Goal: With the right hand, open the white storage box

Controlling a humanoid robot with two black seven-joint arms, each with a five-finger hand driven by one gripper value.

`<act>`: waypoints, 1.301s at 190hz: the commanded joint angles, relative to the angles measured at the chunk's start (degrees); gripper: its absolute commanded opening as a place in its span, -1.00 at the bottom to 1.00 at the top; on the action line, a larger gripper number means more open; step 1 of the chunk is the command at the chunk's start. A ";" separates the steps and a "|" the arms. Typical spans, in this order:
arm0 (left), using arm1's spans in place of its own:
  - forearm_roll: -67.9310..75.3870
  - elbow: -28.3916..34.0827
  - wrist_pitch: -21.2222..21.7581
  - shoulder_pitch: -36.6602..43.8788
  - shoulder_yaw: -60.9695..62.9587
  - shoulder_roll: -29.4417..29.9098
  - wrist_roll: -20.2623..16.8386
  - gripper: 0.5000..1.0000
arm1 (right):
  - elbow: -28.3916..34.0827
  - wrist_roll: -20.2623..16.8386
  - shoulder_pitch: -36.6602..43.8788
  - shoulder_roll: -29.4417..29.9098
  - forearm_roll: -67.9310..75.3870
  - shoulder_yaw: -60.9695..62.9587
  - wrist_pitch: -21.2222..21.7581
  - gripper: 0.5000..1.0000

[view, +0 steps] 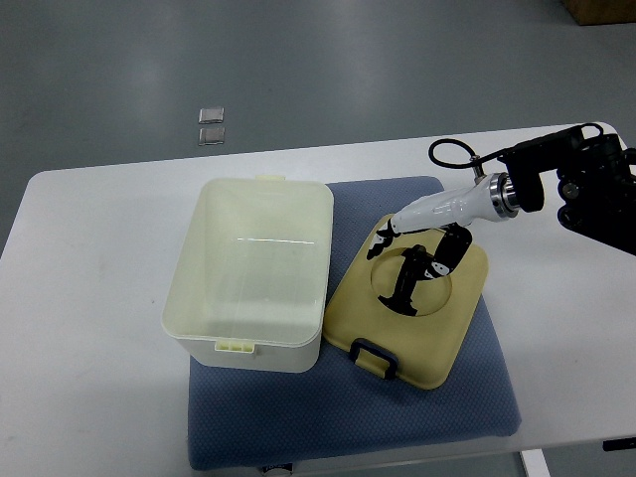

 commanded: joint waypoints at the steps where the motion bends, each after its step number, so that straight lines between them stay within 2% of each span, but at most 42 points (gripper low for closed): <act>1: 0.00 -0.18 0.00 0.00 0.09 0.00 0.00 1.00 | -0.44 0.02 0.33 -0.52 -0.02 0.53 0.06 0.69; 31: 0.00 -0.18 0.00 0.00 0.09 0.00 0.00 1.00 | -2.64 -0.25 0.33 -2.10 1.83 7.65 0.24 0.69; 49: 0.00 -0.36 0.00 0.00 0.01 0.00 0.00 1.00 | -7.38 -0.60 0.07 -1.40 8.68 15.03 -0.12 0.69; 68: 0.08 -0.53 0.00 0.00 0.01 0.00 0.00 1.00 | -13.71 -1.56 -1.34 1.41 22.22 22.50 -1.35 0.69; 93: 0.08 -0.62 0.00 0.00 0.01 0.00 0.00 1.00 | -19.95 -6.57 -6.26 7.12 50.59 29.97 -8.98 0.69; 115: 0.08 -0.62 0.00 0.00 0.01 0.00 0.00 1.00 | -21.00 -6.84 -11.27 11.96 73.00 33.66 -16.98 0.69; 132: 0.08 -0.62 0.00 0.00 0.01 0.00 0.00 1.00 | -22.41 -7.01 -13.90 15.03 87.77 37.27 -18.84 0.69; 152: 0.08 -0.71 0.00 0.00 0.01 0.00 0.00 1.00 | -24.08 -7.01 -17.42 18.20 103.59 40.17 -18.31 0.69; 171: 0.17 -0.71 0.00 0.00 0.01 0.00 0.00 1.00 | -24.17 -6.57 -20.41 20.57 109.76 42.01 -17.70 0.69; 207: 0.08 -0.53 0.00 0.00 0.01 0.00 0.00 1.00 | -24.34 -6.66 -24.36 23.47 108.62 41.84 -10.31 0.70; 247: 0.08 -0.71 0.00 0.00 0.09 0.00 0.00 1.00 | -27.25 -6.57 -24.89 23.30 102.38 41.49 -8.29 0.69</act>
